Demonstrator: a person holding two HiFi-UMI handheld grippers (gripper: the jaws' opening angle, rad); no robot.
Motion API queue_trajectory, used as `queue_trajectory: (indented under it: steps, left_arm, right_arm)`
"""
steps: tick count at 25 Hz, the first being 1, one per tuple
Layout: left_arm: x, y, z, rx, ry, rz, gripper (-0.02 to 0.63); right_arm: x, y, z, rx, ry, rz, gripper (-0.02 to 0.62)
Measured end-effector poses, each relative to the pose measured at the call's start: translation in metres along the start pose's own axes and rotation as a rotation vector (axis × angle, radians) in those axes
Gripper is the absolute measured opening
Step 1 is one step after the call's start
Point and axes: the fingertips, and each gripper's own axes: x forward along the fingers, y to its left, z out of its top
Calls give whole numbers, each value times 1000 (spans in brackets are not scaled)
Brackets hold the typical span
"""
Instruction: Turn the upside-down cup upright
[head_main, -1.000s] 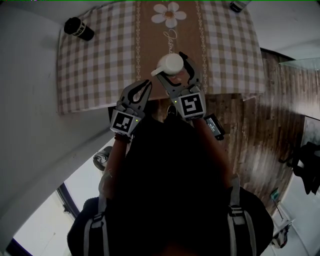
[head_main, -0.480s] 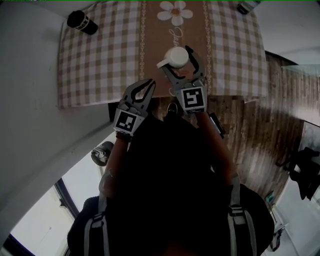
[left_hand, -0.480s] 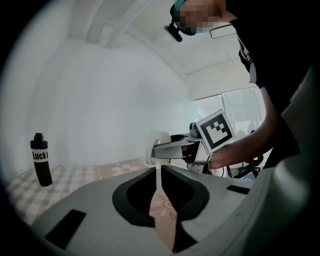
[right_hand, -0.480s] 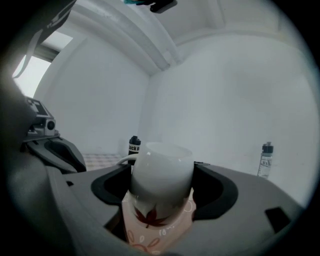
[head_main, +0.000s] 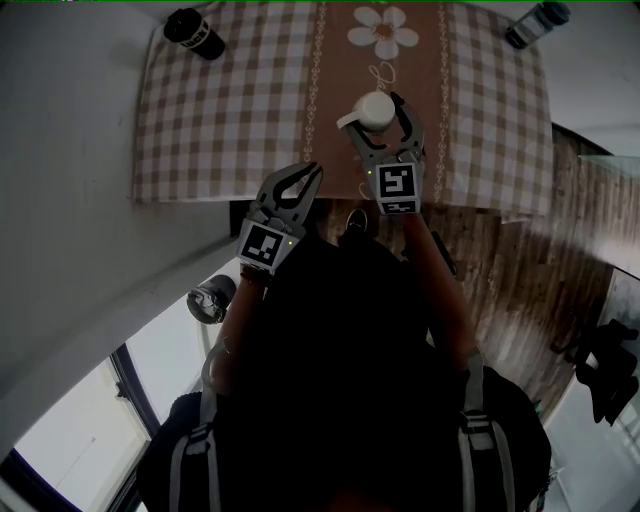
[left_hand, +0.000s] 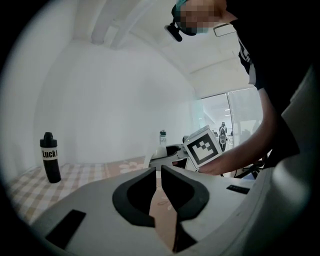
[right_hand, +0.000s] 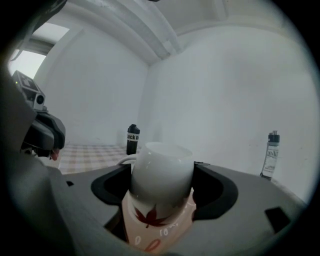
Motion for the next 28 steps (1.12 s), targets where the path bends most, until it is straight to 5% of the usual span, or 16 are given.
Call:
queue_trajectory:
  steps: [28]
  left_arm:
    - [-12, 15, -11, -44, 29, 21, 37]
  right_arm:
    - [34, 23, -84, 4, 257, 58, 383]
